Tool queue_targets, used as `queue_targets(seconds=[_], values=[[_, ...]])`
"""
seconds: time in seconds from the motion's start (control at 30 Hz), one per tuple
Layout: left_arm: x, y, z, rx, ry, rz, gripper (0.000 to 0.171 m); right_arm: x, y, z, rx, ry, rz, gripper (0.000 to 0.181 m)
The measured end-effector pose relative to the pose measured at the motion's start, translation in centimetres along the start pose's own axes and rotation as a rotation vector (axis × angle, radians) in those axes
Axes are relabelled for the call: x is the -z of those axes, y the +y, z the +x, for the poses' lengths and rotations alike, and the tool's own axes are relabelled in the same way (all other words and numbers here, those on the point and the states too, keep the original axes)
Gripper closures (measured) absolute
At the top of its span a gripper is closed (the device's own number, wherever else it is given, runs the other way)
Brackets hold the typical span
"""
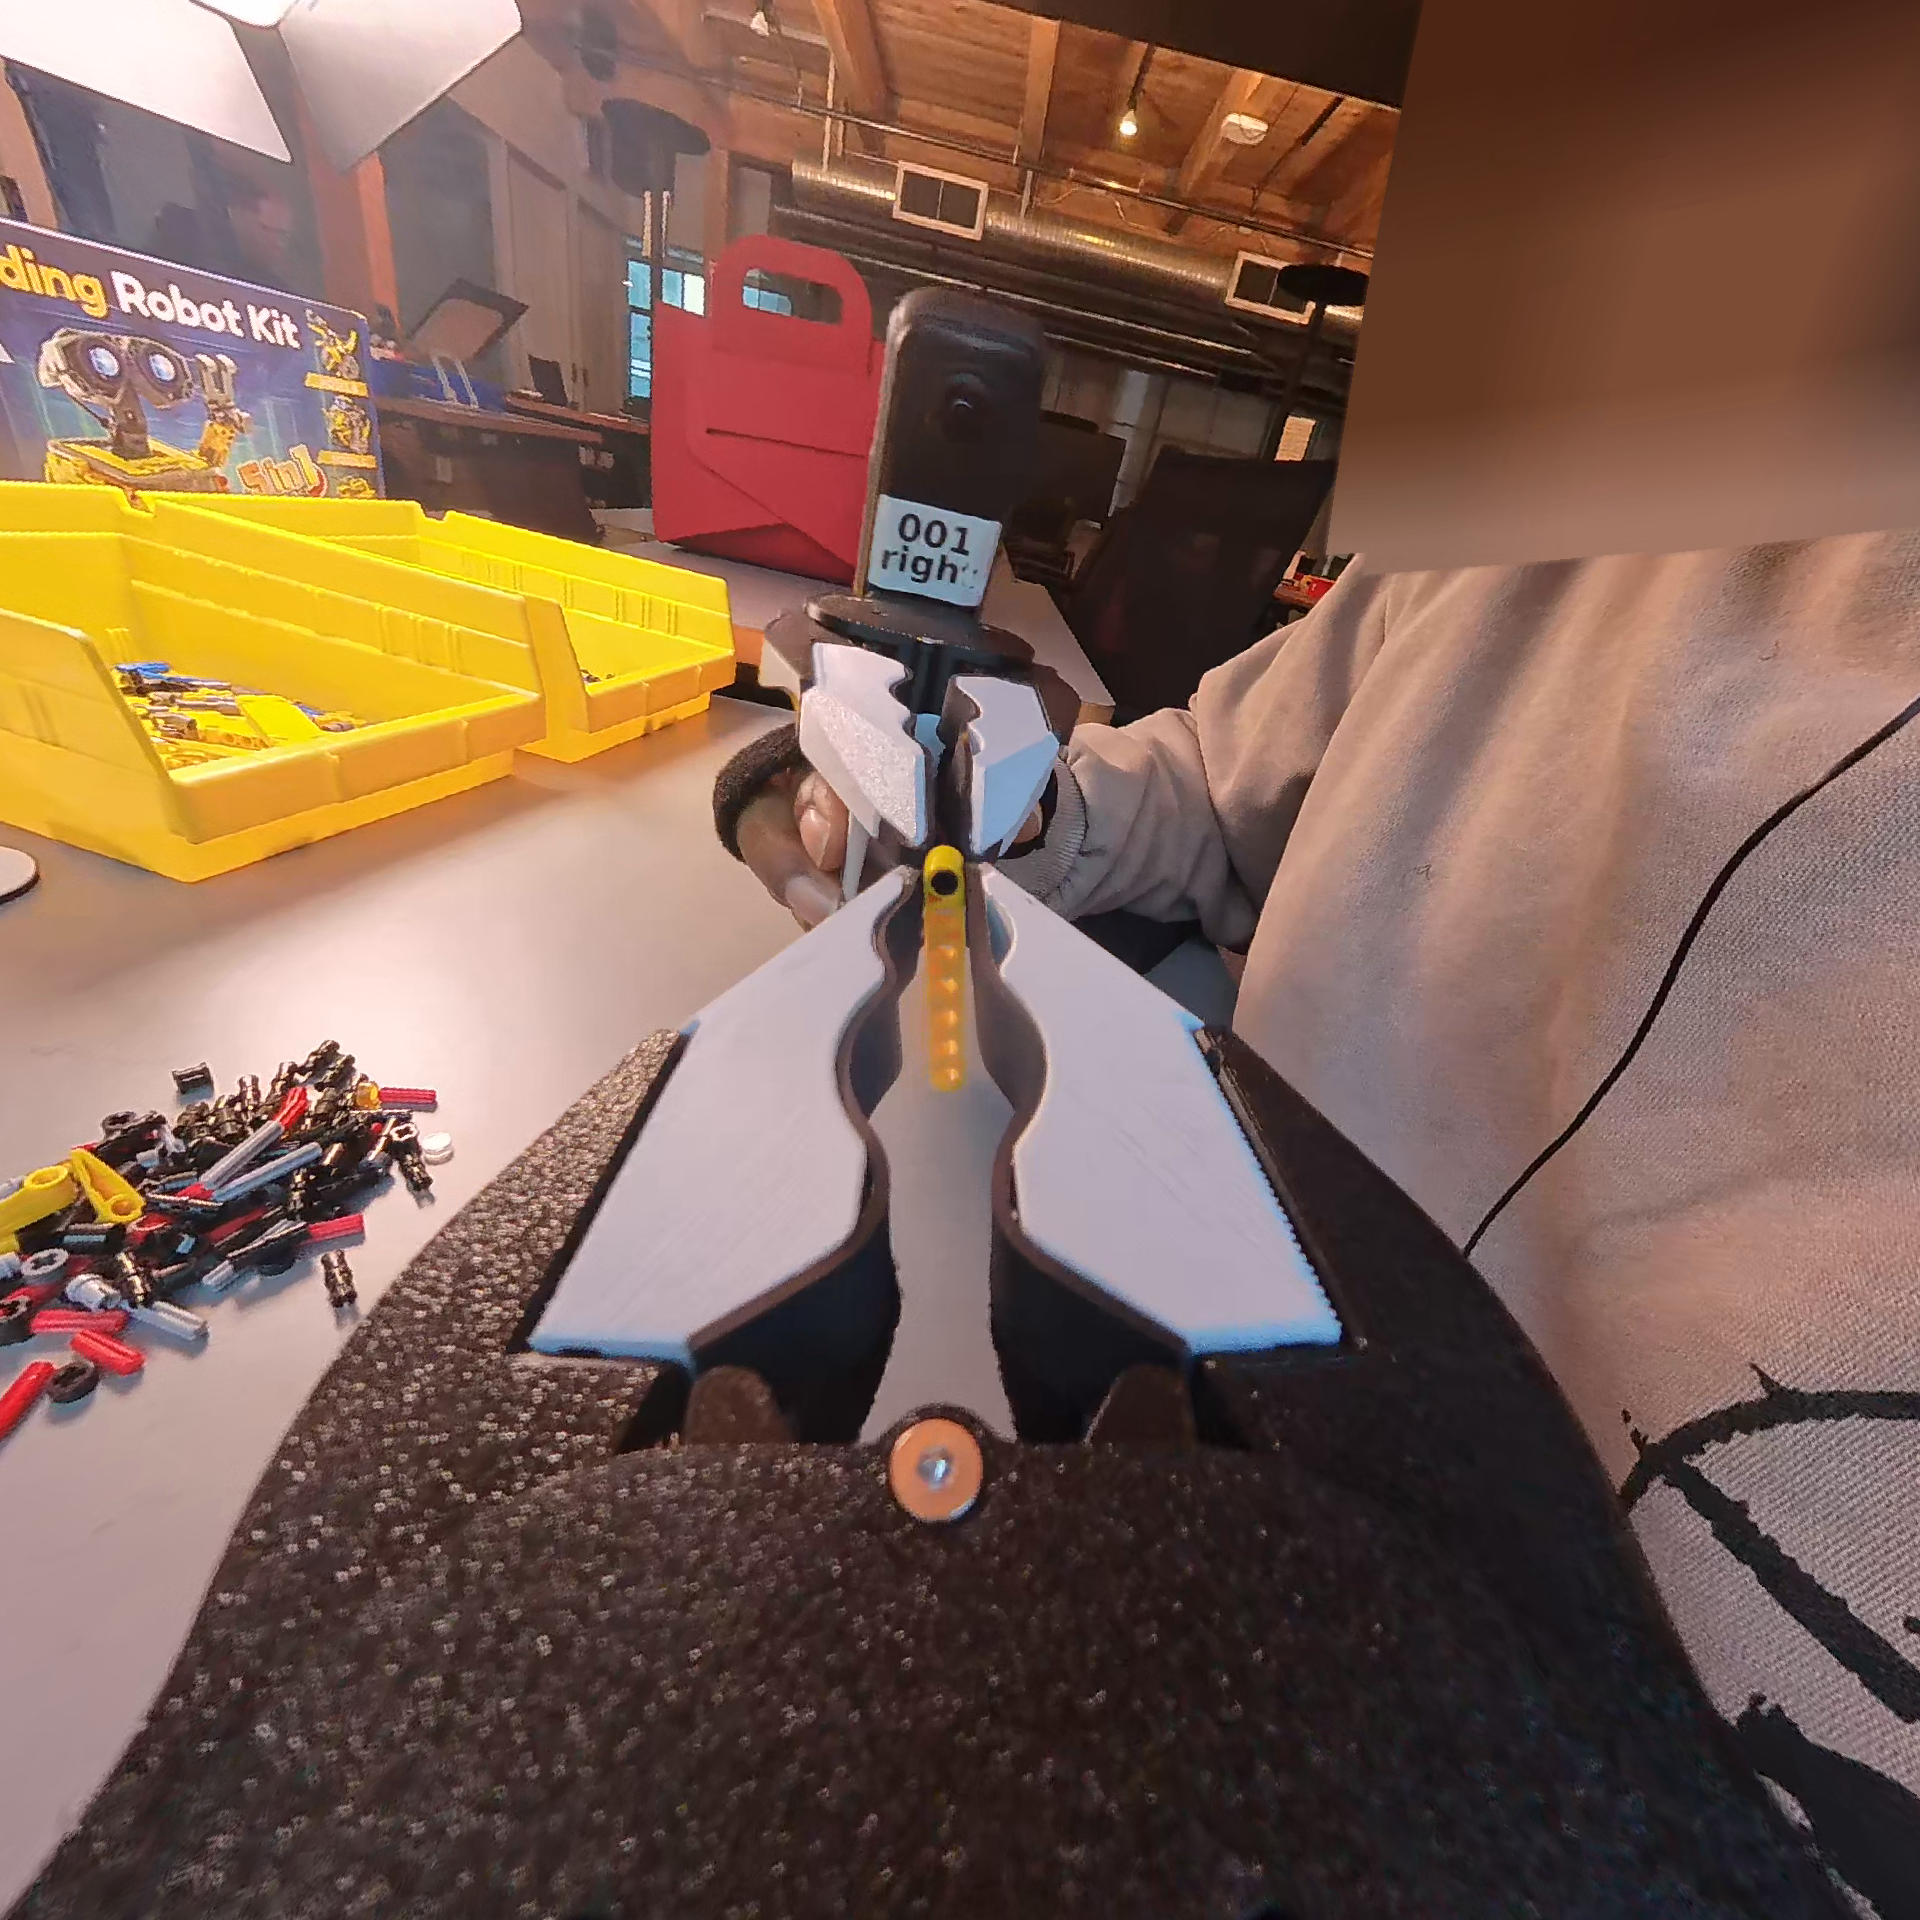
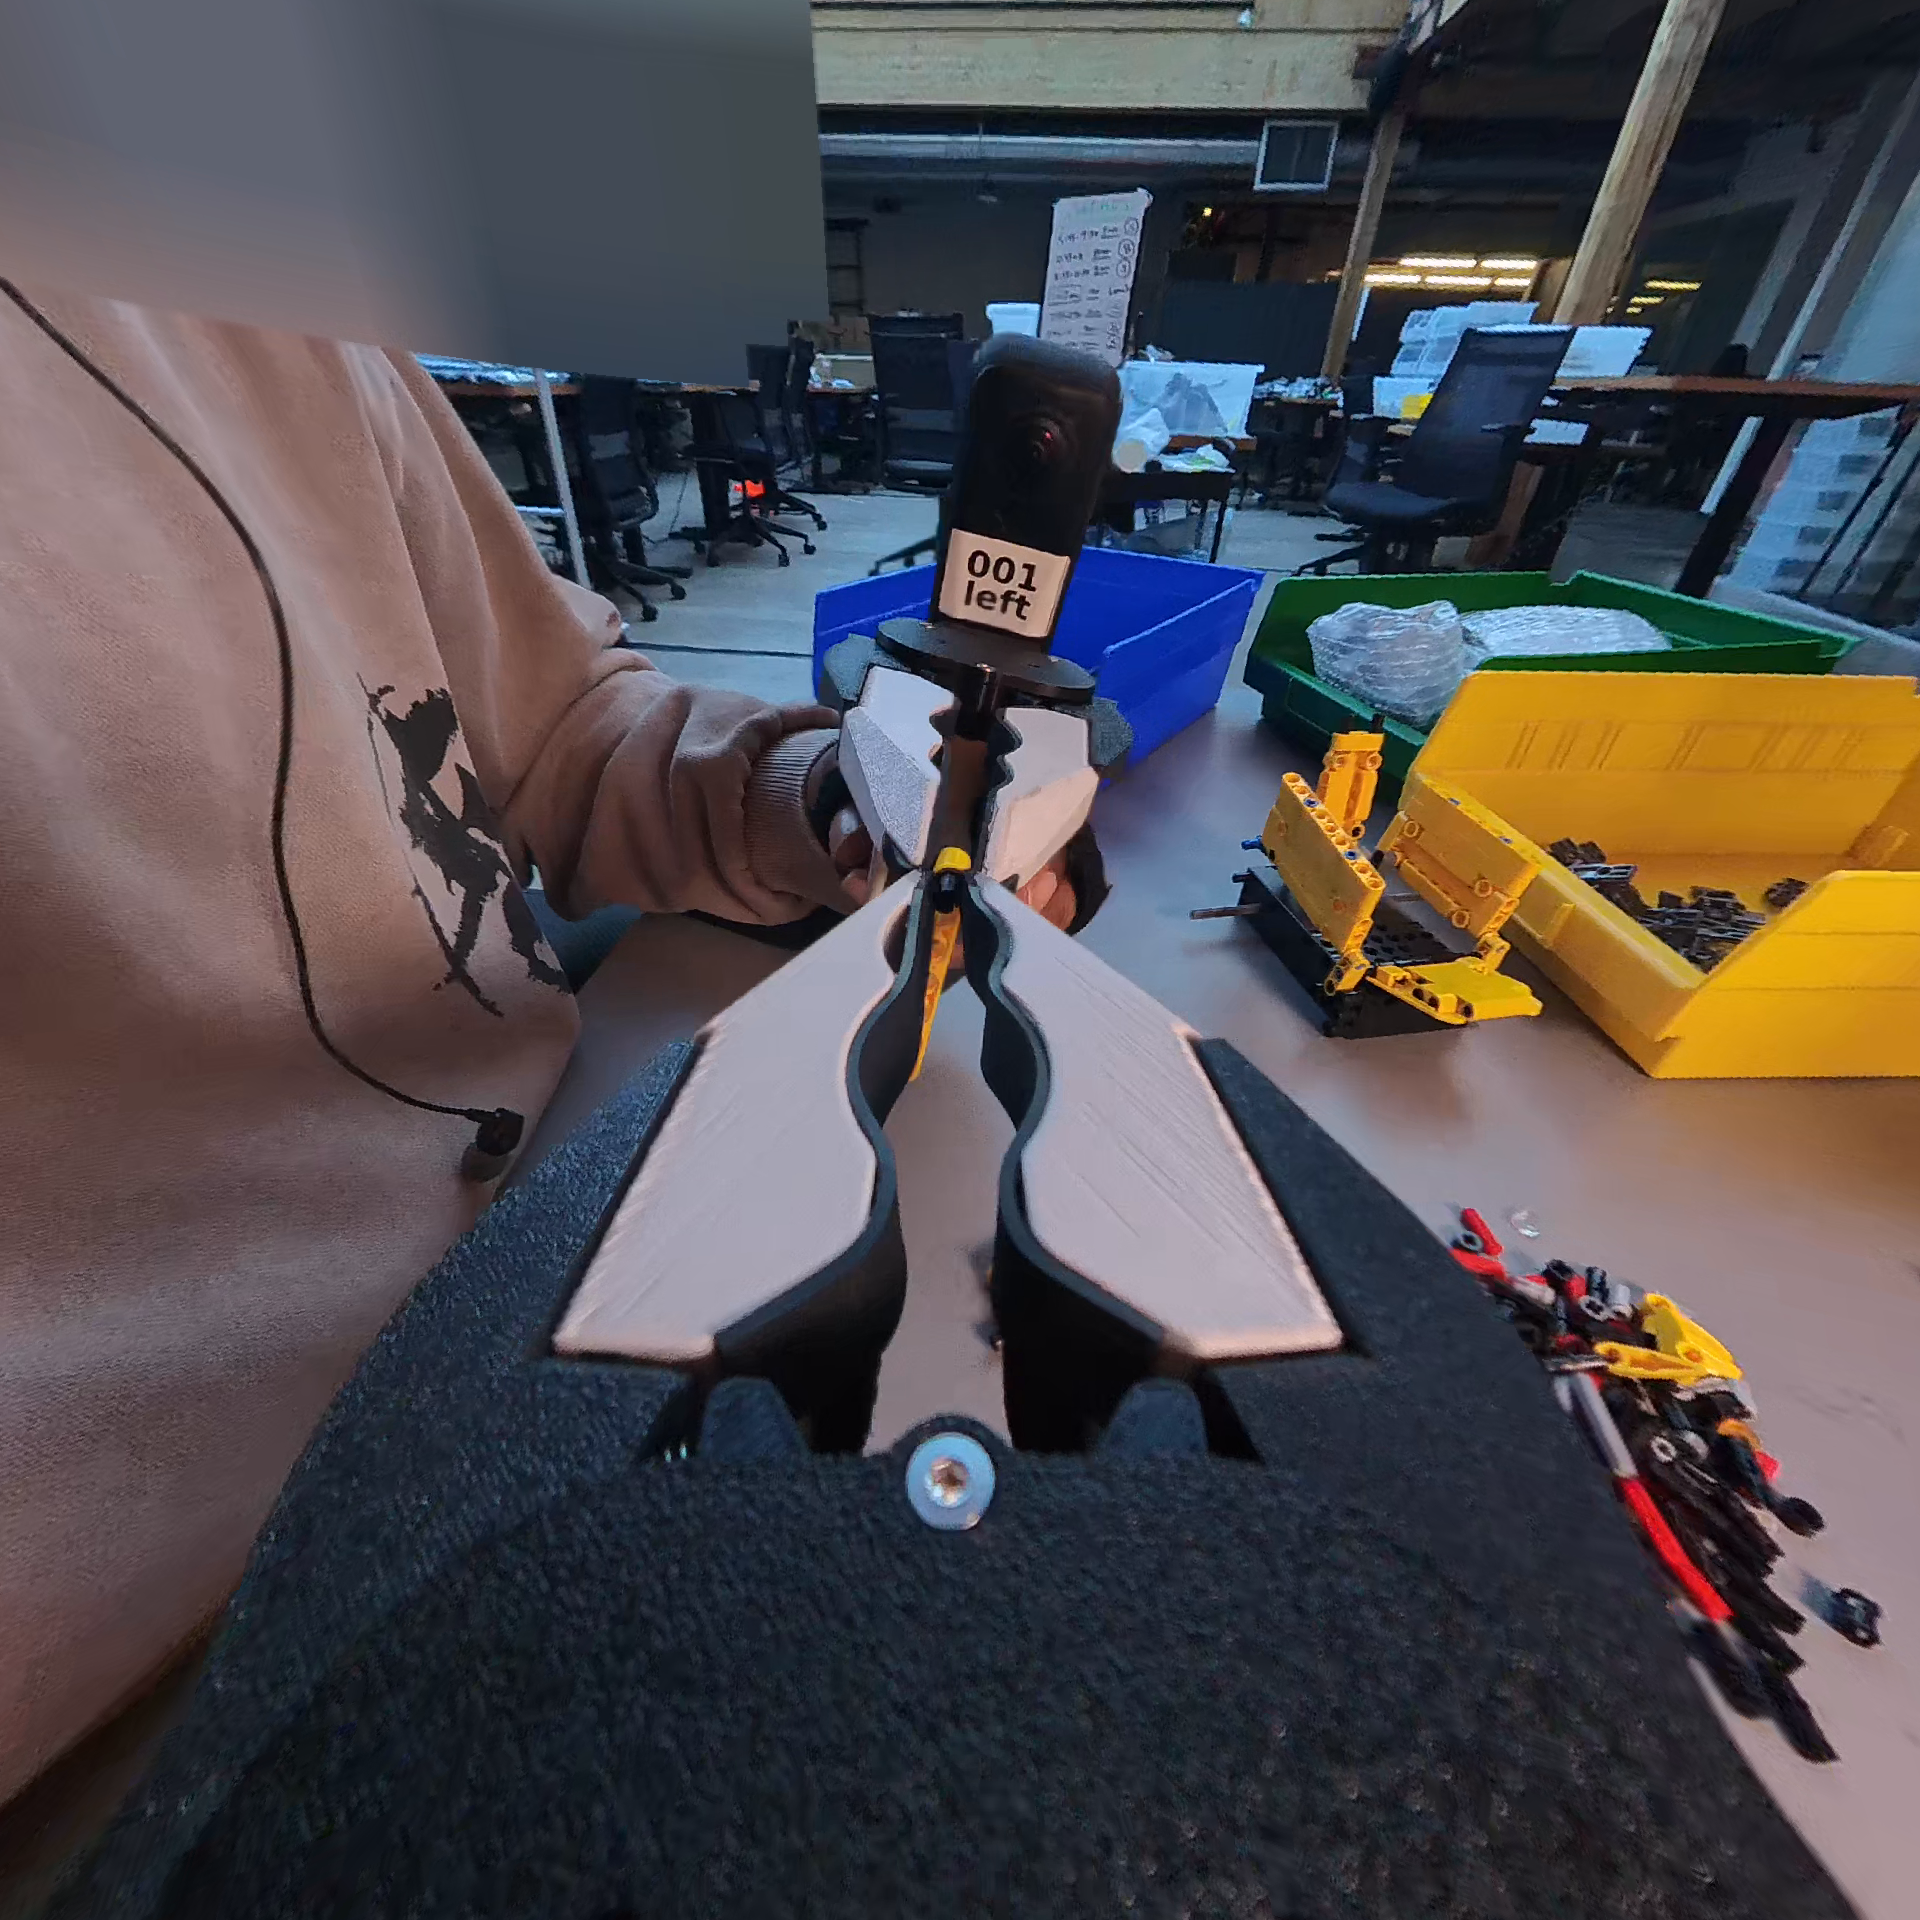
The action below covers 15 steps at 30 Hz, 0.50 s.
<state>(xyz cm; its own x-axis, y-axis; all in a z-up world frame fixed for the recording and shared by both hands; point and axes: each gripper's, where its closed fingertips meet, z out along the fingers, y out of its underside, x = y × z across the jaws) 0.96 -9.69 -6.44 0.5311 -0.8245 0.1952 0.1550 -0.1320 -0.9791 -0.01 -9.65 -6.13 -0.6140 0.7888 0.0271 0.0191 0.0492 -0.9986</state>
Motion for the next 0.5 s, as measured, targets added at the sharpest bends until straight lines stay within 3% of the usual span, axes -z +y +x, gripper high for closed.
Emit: queue_targets(seconds=[0.3,0.5], values=[[0.1,0.4,-0.7,0.065,-0.024,-0.030,0.165,0.0,0.6,0.6,-0.177,-0.031,-0.004,0.178],[0.2,-2.0,-1.0,0.108,-0.041,0.081,0.166,0.1,-1.6,1.4,-0.198,-0.004,0.115,0.179]])
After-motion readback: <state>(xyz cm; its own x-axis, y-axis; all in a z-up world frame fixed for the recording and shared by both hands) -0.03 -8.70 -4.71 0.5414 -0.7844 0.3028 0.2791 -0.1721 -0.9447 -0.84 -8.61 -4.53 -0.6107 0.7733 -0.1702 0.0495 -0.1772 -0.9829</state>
